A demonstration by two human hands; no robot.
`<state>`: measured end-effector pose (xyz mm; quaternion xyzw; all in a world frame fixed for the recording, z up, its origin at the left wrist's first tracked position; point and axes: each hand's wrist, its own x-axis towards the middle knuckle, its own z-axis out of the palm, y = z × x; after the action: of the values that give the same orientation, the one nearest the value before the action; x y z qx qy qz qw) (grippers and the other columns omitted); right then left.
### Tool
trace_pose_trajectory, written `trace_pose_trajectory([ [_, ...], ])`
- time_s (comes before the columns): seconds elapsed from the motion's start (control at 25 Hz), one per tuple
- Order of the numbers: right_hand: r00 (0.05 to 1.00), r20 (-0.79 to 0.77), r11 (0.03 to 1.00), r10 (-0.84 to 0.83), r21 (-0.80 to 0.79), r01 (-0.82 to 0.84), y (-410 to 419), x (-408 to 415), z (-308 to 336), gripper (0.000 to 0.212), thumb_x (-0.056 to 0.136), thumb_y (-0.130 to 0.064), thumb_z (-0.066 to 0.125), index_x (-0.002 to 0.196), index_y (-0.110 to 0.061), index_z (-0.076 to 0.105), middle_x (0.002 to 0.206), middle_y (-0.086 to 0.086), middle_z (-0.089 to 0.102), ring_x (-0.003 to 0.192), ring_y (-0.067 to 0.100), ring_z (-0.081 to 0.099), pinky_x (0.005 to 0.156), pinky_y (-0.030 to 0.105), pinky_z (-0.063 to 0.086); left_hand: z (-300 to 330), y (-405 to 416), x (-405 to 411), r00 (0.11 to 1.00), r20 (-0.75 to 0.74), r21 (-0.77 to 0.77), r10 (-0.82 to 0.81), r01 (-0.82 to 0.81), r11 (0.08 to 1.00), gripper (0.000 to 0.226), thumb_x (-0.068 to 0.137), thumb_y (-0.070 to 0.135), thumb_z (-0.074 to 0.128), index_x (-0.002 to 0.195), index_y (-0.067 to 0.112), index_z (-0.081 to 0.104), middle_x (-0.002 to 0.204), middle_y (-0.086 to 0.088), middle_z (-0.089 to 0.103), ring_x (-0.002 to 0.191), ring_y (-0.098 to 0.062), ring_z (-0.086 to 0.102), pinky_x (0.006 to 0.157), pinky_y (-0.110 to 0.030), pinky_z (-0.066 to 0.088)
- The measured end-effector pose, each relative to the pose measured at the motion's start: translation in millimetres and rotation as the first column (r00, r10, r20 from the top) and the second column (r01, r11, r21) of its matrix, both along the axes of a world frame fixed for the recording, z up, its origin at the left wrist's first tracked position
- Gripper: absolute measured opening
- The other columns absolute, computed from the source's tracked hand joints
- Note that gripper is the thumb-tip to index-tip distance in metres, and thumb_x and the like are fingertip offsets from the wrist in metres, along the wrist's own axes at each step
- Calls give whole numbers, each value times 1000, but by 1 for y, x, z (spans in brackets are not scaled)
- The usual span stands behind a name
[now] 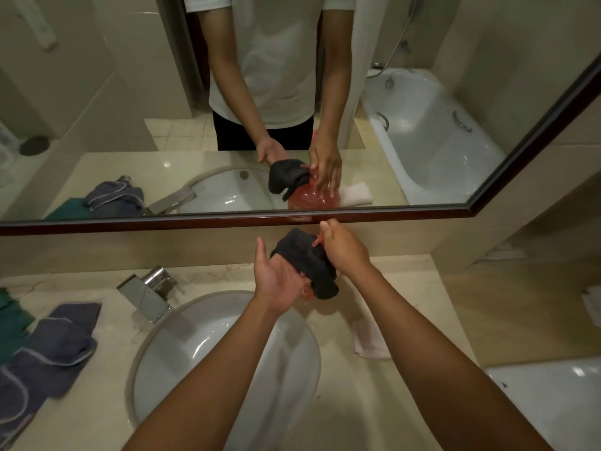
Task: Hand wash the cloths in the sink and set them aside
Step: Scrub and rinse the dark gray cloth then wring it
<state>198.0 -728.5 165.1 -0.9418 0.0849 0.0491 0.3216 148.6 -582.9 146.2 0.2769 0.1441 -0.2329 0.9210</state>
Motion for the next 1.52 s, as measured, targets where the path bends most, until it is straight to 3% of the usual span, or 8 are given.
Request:
trace_pose_trajectory([
  [0.44,996,87,990,3,-141,9,4,-7,-3,46,108,-43,24,121,-17,60,119,8,64,112,28,58,86,40,41,0,-4,-4,999,-20,-1,30,-30,1000,89,92,77,25,142,8,52,139,-22,59,134,-37,52,117,-55,32],
  [0.64,998,-29,995,-50,84,52,1,-10,9,48,107,-45,26,144,-23,48,138,9,58,125,30,54,93,39,40,5,-2,-13,997,-59,113,54,-47,992,78,98,70,26,136,9,58,130,-19,66,127,-35,58,108,-51,44],
  [0.8,960,230,981,-159,143,128,12,-42,19,51,107,-42,34,151,-17,42,153,5,47,144,23,38,115,39,33,8,12,-31,997,-65,216,37,-22,976,73,101,65,25,136,10,58,125,-19,68,122,-34,62,108,-52,45],
  [0.92,929,335,965,-154,254,68,34,-80,18,45,107,-37,36,141,-16,55,149,2,52,142,16,39,116,32,28,12,34,-47,998,-55,261,39,-24,965,73,102,63,23,135,8,58,124,-20,69,119,-33,65,105,-48,49],
  [1.04,968,136,827,-212,552,104,71,-109,20,45,103,-44,38,104,-12,69,106,9,69,105,19,62,96,42,49,21,58,-62,999,-18,334,37,-29,942,75,102,64,24,130,7,62,120,-20,70,116,-31,67,106,-46,48],
  [1.2,921,-383,437,-72,818,375,120,-138,22,57,103,-58,33,121,-17,67,118,11,71,108,25,68,83,35,53,38,90,-80,1000,-10,351,4,0,937,78,99,68,26,124,6,66,115,-23,71,109,-33,69,102,-46,50],
  [1.36,831,-554,100,51,831,547,168,-154,29,55,94,-57,55,103,-10,80,106,17,76,94,28,75,80,39,57,52,123,-94,999,-44,387,0,17,922,70,100,62,40,117,1,70,112,-22,73,108,-30,70,99,-41,51],
  [1.52,918,-325,460,-226,795,395,189,-147,30,30,99,-36,59,97,-9,71,89,11,76,87,24,72,69,30,54,53,172,-106,999,18,627,-33,14,779,43,106,39,44,117,6,69,103,-13,77,98,-23,73,84,-35,55],
])
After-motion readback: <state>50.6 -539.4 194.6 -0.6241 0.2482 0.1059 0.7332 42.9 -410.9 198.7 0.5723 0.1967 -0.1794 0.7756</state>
